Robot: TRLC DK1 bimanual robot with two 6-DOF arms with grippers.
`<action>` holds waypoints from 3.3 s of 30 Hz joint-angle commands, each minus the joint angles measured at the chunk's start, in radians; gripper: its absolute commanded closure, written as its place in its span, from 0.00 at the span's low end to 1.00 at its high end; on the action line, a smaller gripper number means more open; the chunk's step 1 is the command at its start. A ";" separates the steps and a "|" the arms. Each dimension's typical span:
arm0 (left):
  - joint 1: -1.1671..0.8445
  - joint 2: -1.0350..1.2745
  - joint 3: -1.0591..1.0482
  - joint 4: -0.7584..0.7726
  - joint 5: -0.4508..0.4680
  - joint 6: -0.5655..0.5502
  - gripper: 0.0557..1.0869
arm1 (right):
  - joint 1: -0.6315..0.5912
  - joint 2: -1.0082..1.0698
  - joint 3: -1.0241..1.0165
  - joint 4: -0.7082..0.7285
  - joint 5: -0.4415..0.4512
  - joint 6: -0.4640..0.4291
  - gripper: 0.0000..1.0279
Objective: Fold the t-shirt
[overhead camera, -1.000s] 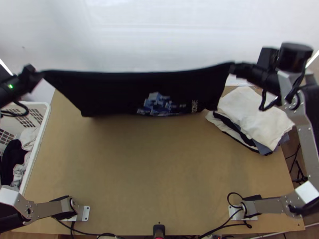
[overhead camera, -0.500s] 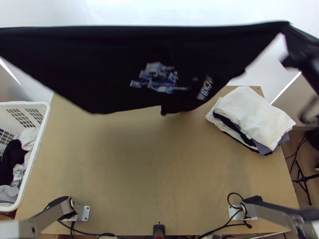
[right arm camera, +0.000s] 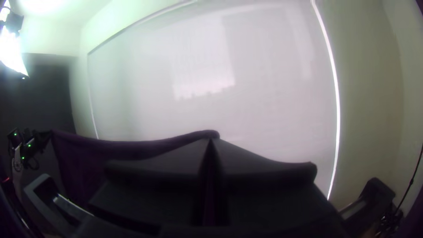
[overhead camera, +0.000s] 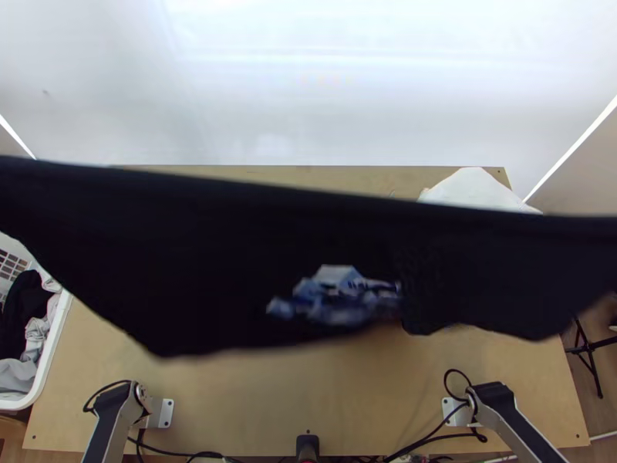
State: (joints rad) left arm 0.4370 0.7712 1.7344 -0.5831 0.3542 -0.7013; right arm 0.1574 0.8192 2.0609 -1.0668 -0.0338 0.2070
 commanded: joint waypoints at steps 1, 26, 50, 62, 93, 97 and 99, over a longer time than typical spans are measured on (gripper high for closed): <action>0.006 -0.046 -0.010 0.008 -0.017 -0.037 0.97 | -0.061 -0.071 -0.008 0.022 0.002 -0.009 0.97; -0.118 1.005 0.292 -0.328 -0.021 0.132 0.97 | 0.054 0.811 0.008 0.508 -0.025 0.051 0.97; -0.064 0.269 0.335 -0.311 -0.017 -0.049 0.97 | 0.014 0.107 0.047 0.090 -0.021 0.124 0.97; -0.064 0.180 0.269 -0.276 0.020 -0.089 0.97 | 0.025 0.121 0.225 -0.047 -0.020 0.118 0.97; -0.233 0.206 -0.921 0.160 -0.052 0.191 0.97 | 0.139 0.258 -0.930 0.436 -0.140 0.115 0.97; -0.239 0.408 -0.875 0.330 -0.098 0.174 0.97 | 0.119 0.379 -0.912 0.548 -0.140 0.081 0.97; -0.244 0.496 -0.791 0.342 -0.106 0.164 0.97 | 0.103 0.440 -0.849 0.579 -0.140 0.077 0.97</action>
State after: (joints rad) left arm 0.2142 1.0229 0.9142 -0.4225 0.3046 -0.5259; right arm 0.2859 1.1065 1.2095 -0.6384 -0.1696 0.3222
